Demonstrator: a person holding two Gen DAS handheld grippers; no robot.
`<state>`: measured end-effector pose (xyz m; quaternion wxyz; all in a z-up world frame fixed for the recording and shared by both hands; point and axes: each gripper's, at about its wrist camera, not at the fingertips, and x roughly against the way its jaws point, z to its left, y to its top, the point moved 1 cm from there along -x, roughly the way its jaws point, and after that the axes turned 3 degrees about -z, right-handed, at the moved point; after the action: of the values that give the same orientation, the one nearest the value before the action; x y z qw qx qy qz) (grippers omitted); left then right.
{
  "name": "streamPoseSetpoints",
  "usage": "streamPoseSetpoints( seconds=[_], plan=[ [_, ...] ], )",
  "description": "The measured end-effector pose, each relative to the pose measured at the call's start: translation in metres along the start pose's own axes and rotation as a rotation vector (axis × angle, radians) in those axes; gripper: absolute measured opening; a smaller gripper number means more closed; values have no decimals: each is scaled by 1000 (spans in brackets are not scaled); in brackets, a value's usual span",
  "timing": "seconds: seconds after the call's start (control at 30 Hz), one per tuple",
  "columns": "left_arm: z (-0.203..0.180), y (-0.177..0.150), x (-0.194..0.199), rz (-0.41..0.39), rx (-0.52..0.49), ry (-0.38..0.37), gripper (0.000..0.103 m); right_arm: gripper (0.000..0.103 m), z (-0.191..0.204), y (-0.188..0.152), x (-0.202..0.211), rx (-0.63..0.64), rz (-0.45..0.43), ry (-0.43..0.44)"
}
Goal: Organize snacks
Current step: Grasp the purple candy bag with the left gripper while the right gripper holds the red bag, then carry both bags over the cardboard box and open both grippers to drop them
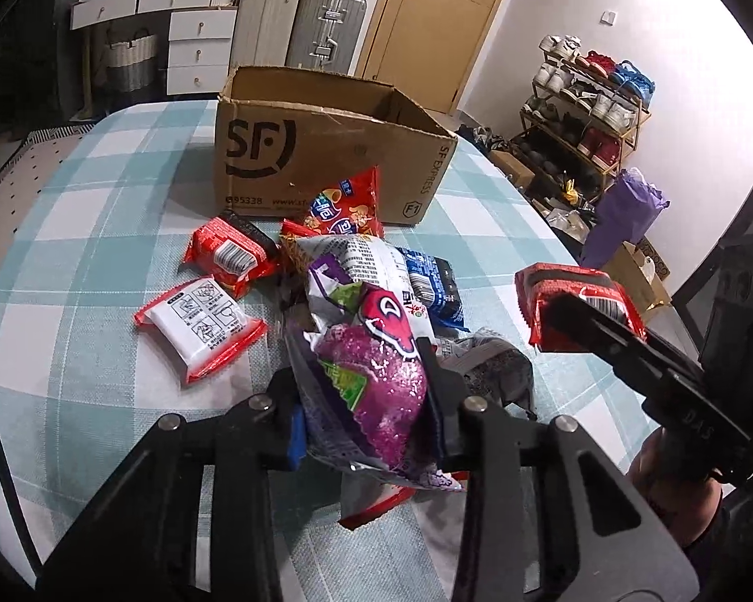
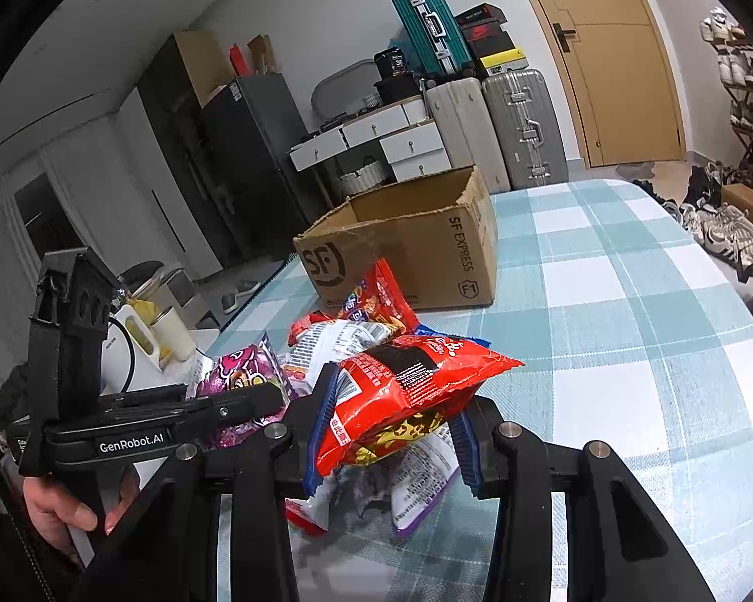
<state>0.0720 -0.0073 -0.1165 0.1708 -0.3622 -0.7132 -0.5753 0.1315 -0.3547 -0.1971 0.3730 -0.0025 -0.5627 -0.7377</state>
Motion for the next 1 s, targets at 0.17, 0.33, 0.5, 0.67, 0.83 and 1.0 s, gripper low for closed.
streamPoseSetpoints(
  seconds=[0.17,0.33,0.5,0.67,0.83,1.0],
  plan=[
    [-1,6,15,-34,-18,-4,32,41,8,7,-1,19,0,9],
    [-2,22,29,-67,-38,-8,32,41,15,19,-3,28,1,30],
    [0,43,36,-91,-57,4,32,41,23,36,-6,50,-6,58],
    [1,72,38,-102,-76,18,32,41,30,60,-12,71,-17,89],
    [2,105,33,-114,-99,39,32,41,37,89,-20,112,-25,108],
    [7,142,25,-127,-112,50,32,41,43,119,-31,139,-28,109]
  ],
)
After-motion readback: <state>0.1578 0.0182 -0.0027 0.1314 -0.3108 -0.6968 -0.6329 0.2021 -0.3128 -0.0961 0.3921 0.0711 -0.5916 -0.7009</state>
